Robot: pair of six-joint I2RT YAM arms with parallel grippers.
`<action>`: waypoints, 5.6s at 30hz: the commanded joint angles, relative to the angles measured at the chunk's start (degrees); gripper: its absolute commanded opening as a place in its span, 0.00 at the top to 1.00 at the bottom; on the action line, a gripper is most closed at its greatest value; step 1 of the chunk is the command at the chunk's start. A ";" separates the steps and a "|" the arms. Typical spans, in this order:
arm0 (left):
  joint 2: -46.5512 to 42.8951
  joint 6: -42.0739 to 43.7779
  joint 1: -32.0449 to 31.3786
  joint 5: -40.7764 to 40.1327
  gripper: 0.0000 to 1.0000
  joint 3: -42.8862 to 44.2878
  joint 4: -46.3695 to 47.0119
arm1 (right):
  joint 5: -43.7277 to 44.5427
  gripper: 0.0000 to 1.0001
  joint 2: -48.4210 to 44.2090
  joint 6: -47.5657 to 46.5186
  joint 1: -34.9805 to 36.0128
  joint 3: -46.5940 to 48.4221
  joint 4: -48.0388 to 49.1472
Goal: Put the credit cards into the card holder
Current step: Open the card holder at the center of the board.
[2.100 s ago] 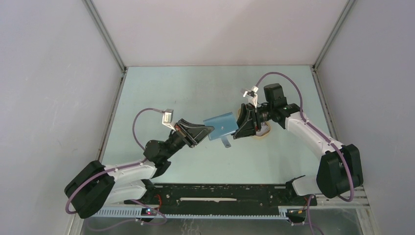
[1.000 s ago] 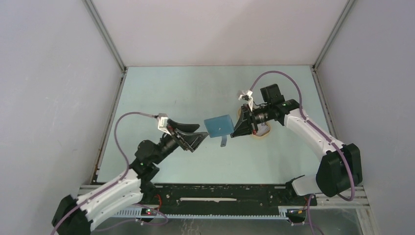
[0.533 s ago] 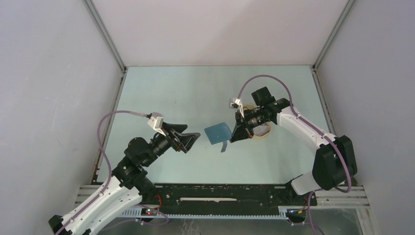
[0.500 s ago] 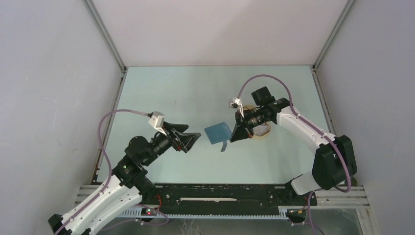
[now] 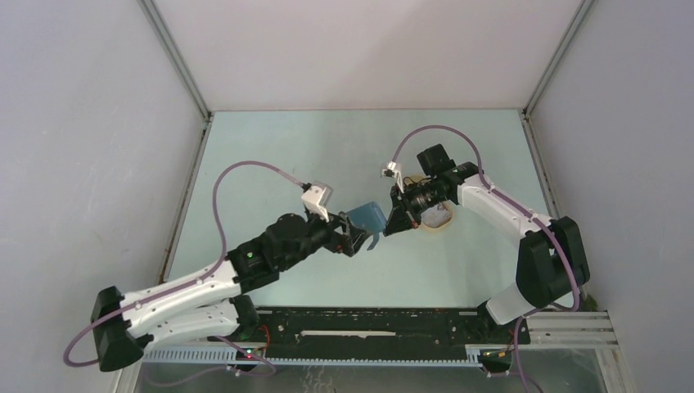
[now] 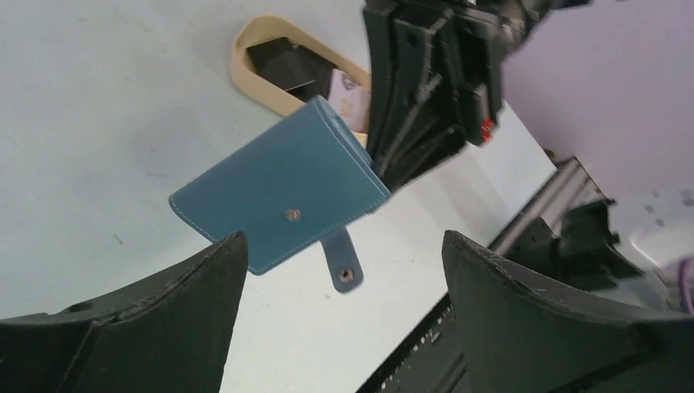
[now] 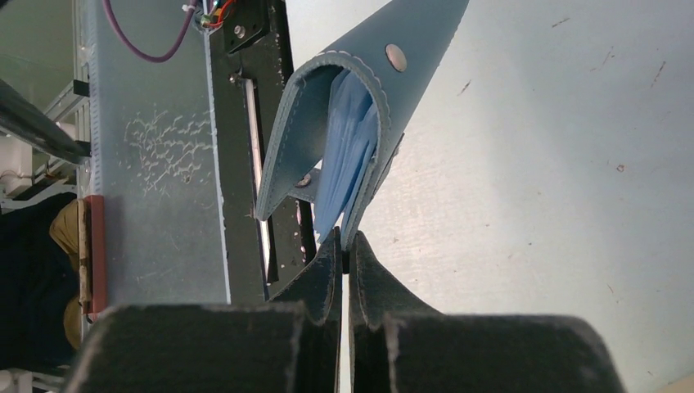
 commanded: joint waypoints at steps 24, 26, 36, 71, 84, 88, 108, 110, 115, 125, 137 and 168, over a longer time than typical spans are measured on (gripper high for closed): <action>24.36 -9.58 -6.56 -32.72 0.28 22.89 -20.34 | 2.57 1.00 0.52 3.98 0.47 2.09 3.11; 23.56 -9.11 -6.56 -33.09 0.34 21.76 -20.42 | 2.69 1.00 0.42 3.91 0.54 2.05 3.06; 21.30 -3.64 -6.41 -32.47 0.48 18.98 -21.27 | 3.10 1.00 0.27 2.88 1.24 2.08 2.52; 24.48 11.68 2.91 -2.56 0.67 11.17 -11.31 | -0.43 1.00 4.90 -2.75 2.96 4.97 -4.17; 20.86 12.48 4.49 2.25 1.00 7.31 -8.33 | 1.44 1.00 5.22 -3.28 2.88 5.31 -4.53; 19.58 10.95 5.29 6.90 1.00 6.07 -7.36 | 3.45 0.97 5.08 -2.84 2.67 5.30 -3.95; 27.46 -11.73 17.98 39.02 1.00 -2.06 9.10 | 21.97 0.48 -3.42 -3.20 0.92 1.26 3.41; 28.09 -11.58 18.37 39.45 1.00 -2.17 9.74 | 20.05 0.48 -4.64 -4.22 0.79 0.99 3.04; 29.66 -11.79 19.05 39.35 1.00 -2.39 11.54 | 8.35 0.47 -9.23 -9.87 0.80 0.76 -0.68; 31.53 -13.18 19.41 41.23 1.00 -4.34 19.34 | 12.08 0.56 -4.06 -1.10 1.99 0.29 3.90; 32.89 -11.93 19.46 41.57 1.00 -5.72 20.05 | 13.99 0.40 5.67 10.07 -1.18 0.78 9.35; 39.35 -12.58 20.17 43.90 1.00 -7.26 25.17 | 2.42 0.48 16.64 13.75 0.19 4.10 10.97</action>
